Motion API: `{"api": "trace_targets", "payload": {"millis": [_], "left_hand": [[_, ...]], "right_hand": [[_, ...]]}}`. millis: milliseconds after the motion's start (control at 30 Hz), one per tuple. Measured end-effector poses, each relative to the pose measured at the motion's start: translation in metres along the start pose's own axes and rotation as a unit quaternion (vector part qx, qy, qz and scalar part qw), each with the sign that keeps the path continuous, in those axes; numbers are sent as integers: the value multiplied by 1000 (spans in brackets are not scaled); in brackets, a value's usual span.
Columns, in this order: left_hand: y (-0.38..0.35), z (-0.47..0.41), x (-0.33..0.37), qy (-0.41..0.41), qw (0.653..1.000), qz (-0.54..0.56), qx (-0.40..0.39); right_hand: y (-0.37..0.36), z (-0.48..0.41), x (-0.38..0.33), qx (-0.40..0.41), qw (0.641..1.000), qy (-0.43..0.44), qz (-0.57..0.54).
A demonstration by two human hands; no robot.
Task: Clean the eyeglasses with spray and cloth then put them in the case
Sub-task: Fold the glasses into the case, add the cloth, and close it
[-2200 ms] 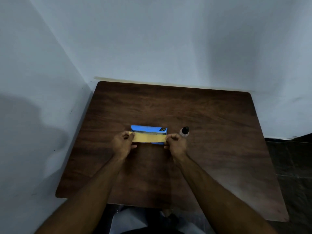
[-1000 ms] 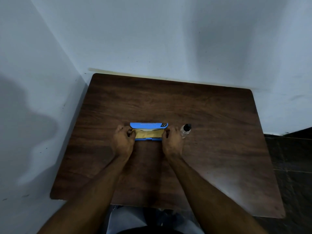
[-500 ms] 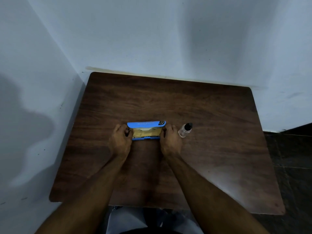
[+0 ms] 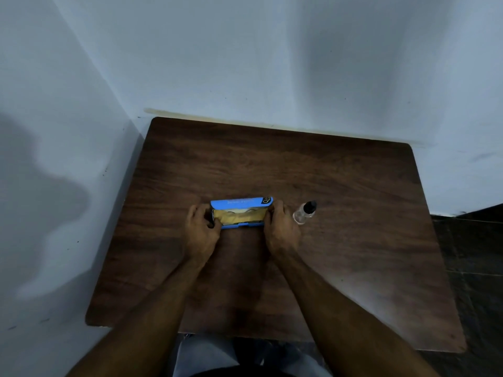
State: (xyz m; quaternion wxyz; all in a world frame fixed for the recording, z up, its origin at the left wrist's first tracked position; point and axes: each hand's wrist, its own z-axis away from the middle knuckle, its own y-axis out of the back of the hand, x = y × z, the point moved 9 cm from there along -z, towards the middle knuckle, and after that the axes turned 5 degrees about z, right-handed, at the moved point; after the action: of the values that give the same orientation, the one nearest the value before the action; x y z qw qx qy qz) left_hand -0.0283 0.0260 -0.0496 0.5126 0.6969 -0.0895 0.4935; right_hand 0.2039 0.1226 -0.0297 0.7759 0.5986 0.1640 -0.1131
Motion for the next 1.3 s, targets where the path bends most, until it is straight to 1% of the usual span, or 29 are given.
{"api": "trace_targets", "payload": {"millis": [167,333,400,500,600,667,767,833,933,1100,1167,1233,1300], "left_hand": [[-5,-4,-4,39,999,11,-7],[-3,-5,-1,22,999,18,-22],[-3,-5,-2,25,998,33,-37],[-2,-6,-5,47,993,92,-55],[0,-6,-11,78,981,169,-57],[1,-7,-13,103,973,202,-48],[0,-9,-12,135,968,207,-39],[-4,-12,-12,172,961,215,-30],[-5,-15,-23,234,947,220,5],[-4,-20,-34,247,951,183,23],[-7,-17,-34,256,944,208,12],[-9,-13,-34,246,940,238,-2],[-8,-8,-34,224,938,266,-18]], "right_hand": [[-2,0,0,-7,1000,6,-7],[-5,1,3,-2,998,18,-67],[-3,4,11,20,993,-4,-115],[1,9,25,77,975,-67,-197],[-6,11,26,91,952,-108,-273],[-15,8,26,75,941,-142,-296],[-30,2,26,27,939,-179,-294],[-25,3,20,9,933,-193,-304],[-28,4,18,-21,912,-226,-340],[-38,5,20,-72,874,-271,-397],[-44,6,22,-87,850,-284,-436],[-49,7,26,-87,829,-287,-472],[-53,7,30,-76,832,-270,-478]]}}
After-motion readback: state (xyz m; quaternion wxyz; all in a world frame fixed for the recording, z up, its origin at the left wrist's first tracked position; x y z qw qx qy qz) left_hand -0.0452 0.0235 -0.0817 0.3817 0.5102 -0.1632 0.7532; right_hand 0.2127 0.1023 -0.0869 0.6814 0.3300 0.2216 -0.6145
